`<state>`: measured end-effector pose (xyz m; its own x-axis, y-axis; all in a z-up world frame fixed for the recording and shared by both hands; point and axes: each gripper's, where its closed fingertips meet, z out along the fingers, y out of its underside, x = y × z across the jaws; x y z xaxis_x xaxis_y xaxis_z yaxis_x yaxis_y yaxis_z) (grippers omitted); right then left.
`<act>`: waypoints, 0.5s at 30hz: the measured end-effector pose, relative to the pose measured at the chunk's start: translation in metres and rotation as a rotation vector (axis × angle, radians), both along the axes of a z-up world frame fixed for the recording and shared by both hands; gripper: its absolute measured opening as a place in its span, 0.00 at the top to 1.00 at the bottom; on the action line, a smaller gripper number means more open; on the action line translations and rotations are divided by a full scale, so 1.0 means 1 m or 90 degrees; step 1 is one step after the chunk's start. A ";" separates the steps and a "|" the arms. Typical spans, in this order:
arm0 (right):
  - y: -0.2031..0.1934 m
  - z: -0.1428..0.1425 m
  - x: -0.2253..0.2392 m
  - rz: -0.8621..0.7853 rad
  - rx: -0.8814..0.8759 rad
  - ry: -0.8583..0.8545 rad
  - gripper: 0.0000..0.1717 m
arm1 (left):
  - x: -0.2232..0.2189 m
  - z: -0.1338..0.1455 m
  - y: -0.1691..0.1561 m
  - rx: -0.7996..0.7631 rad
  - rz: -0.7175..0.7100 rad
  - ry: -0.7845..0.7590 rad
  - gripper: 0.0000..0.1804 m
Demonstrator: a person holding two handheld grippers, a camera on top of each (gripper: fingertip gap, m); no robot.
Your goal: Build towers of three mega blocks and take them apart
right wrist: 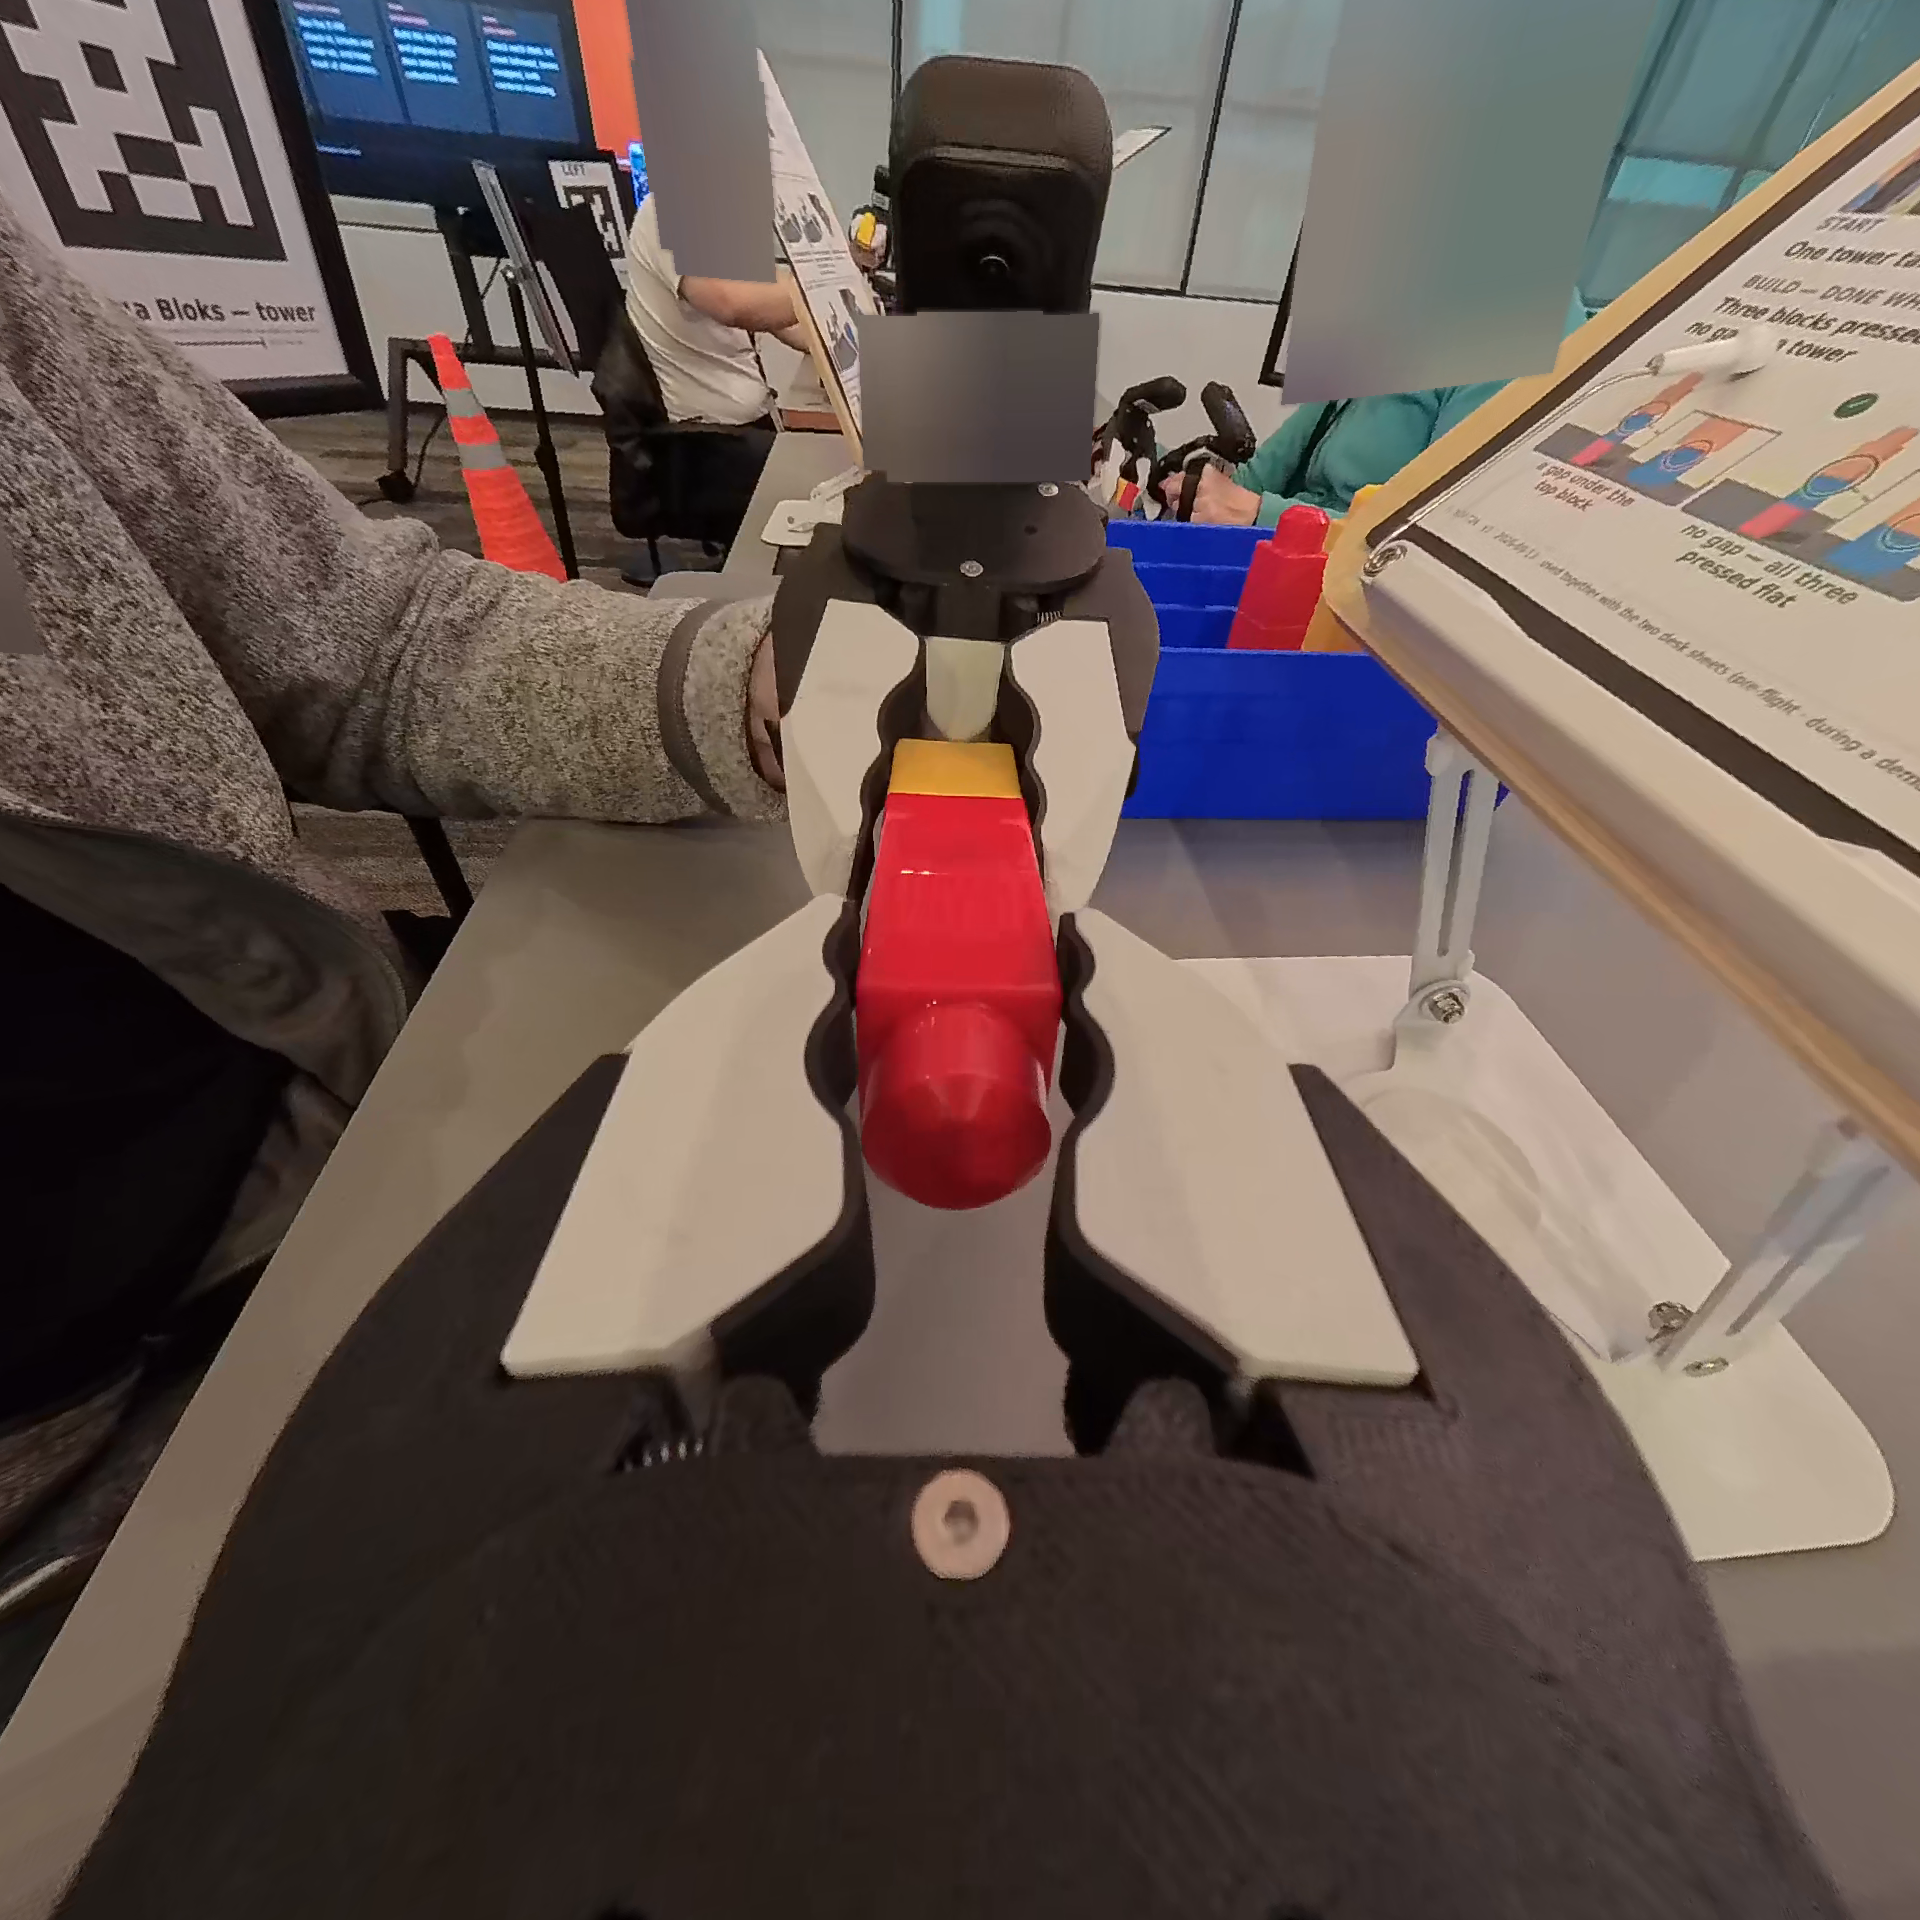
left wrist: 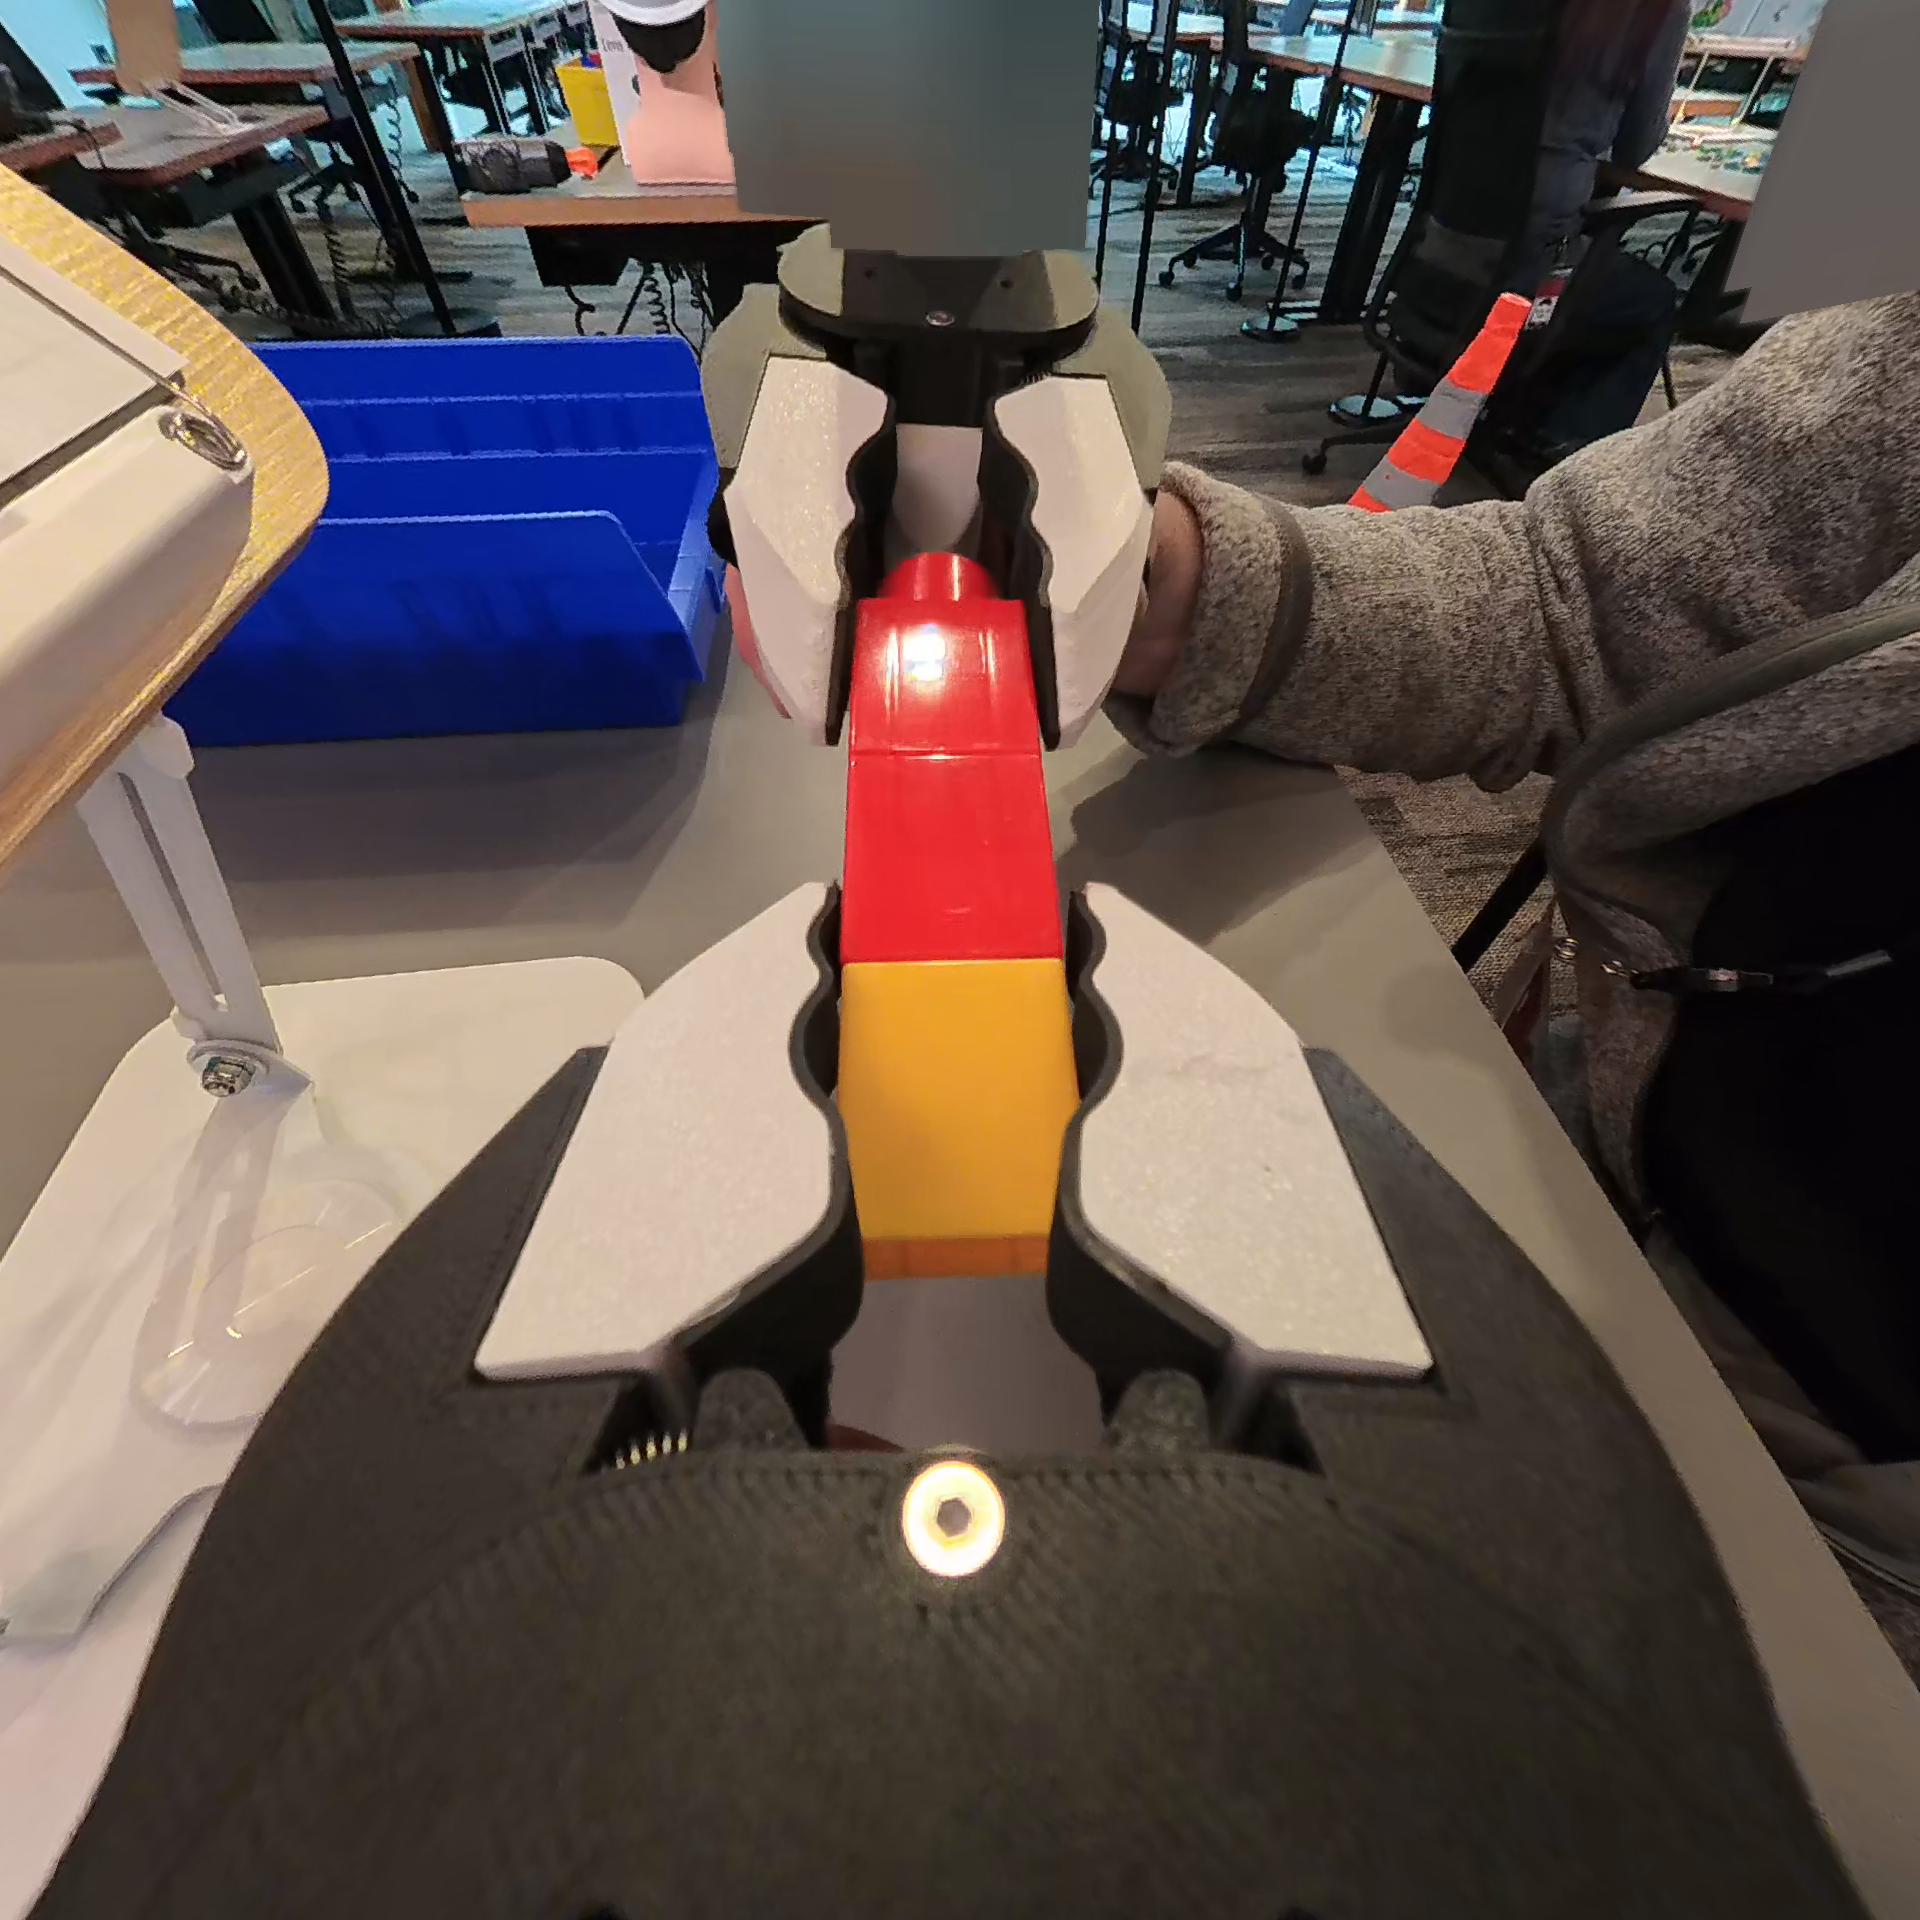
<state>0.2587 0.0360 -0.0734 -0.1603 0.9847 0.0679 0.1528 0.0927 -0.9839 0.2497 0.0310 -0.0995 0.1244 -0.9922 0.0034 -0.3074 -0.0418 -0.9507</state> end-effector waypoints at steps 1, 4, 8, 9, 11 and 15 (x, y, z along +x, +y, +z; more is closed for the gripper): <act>0.001 -0.001 0.000 -0.003 0.000 -0.004 0.79 | 0.000 0.000 0.001 -0.003 0.001 -0.004 0.78; 0.002 -0.002 -0.001 -0.008 0.003 -0.010 0.79 | -0.001 0.001 0.002 0.000 0.005 -0.007 0.78; 0.002 -0.001 0.000 -0.007 0.002 -0.010 0.79 | 0.000 0.000 0.002 0.000 0.005 -0.006 0.78; 0.002 -0.002 0.000 -0.007 0.003 -0.011 0.79 | 0.000 0.000 0.002 0.000 0.004 -0.005 0.78; 0.002 -0.001 0.000 -0.008 0.003 -0.010 0.79 | -0.001 0.001 0.002 -0.002 0.003 -0.009 0.78; 0.002 -0.001 0.000 -0.006 0.005 -0.009 0.79 | 0.000 0.000 0.002 -0.006 0.001 -0.008 0.78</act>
<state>0.2587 0.0379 -0.0746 -0.1512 0.9857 0.0741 0.1677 0.0994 -0.9808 0.2493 0.0326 -0.0991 0.1255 -0.9920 0.0144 -0.2949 -0.0512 -0.9541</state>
